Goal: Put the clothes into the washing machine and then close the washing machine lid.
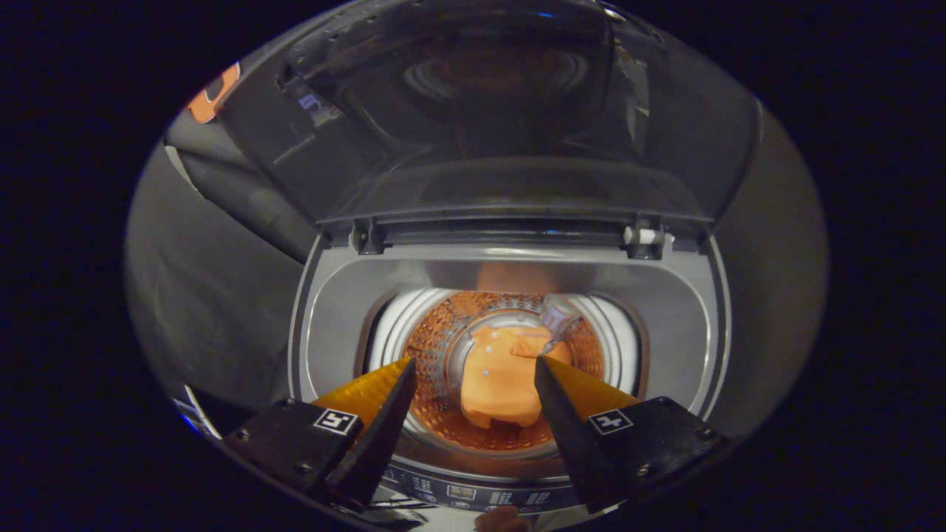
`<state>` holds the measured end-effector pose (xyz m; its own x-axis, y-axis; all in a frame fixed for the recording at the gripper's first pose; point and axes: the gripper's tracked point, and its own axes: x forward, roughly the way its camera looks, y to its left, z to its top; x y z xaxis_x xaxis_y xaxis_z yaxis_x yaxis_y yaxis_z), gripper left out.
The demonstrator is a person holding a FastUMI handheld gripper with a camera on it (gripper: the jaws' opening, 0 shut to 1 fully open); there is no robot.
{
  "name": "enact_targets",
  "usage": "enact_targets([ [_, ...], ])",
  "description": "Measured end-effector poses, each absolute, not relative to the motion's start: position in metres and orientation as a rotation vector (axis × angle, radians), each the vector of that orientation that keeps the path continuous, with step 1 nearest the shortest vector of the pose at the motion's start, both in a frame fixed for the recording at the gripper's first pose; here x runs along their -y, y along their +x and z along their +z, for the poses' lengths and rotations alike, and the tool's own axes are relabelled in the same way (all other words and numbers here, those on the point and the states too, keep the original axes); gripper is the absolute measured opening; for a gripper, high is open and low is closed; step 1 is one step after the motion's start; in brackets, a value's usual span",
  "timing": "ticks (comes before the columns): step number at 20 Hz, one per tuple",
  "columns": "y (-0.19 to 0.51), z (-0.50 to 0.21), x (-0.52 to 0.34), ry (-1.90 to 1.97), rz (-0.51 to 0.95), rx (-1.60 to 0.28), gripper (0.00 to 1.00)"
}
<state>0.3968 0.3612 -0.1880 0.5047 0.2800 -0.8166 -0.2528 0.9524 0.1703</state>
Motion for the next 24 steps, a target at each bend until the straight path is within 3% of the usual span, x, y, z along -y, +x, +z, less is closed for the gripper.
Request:
enact_targets([
  [7, 0.386, -0.164, -0.361, 0.027, 0.342, -0.959, 0.99],
  [24, 0.391, 0.059, -0.401, 0.02, 0.444, -0.66, 0.98],
])
